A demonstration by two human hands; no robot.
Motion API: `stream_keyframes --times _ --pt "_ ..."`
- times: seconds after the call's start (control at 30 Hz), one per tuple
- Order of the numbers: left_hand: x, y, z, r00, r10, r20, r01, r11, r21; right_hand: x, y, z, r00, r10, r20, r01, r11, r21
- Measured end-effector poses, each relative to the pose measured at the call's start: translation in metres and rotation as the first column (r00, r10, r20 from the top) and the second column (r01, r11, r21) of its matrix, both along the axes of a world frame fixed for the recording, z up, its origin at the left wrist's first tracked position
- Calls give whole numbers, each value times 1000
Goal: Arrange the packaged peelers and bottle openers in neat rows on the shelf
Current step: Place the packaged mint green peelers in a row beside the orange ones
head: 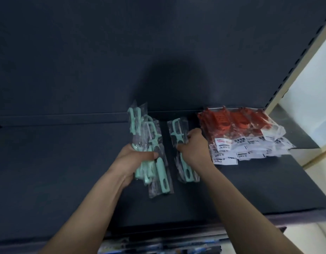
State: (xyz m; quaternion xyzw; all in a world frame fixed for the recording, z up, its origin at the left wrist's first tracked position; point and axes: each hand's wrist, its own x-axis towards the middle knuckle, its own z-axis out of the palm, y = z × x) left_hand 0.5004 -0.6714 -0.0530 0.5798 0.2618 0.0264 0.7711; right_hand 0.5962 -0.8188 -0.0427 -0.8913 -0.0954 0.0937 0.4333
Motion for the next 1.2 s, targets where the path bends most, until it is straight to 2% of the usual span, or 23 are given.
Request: stream_keyframes --times 0.23,0.37,0.5,0.83,1.2 --pt "3 2 4 999 -23 -23 25 998 54 -5 -3 0 984 57 168 -21 977 -213" --pt "10 7 5 999 -36 -27 37 998 41 -13 -8 2 944 154 293 -19 910 -415" --pt "16 9 5 998 -50 -32 50 998 26 -27 -1 2 946 236 222 -74 826 -559" --pt "17 14 4 991 -130 1 130 990 61 -22 4 -1 933 162 322 100 742 -663" --pt "25 -2 -2 997 -78 4 77 997 30 -6 -5 -8 897 231 377 76 760 -646"
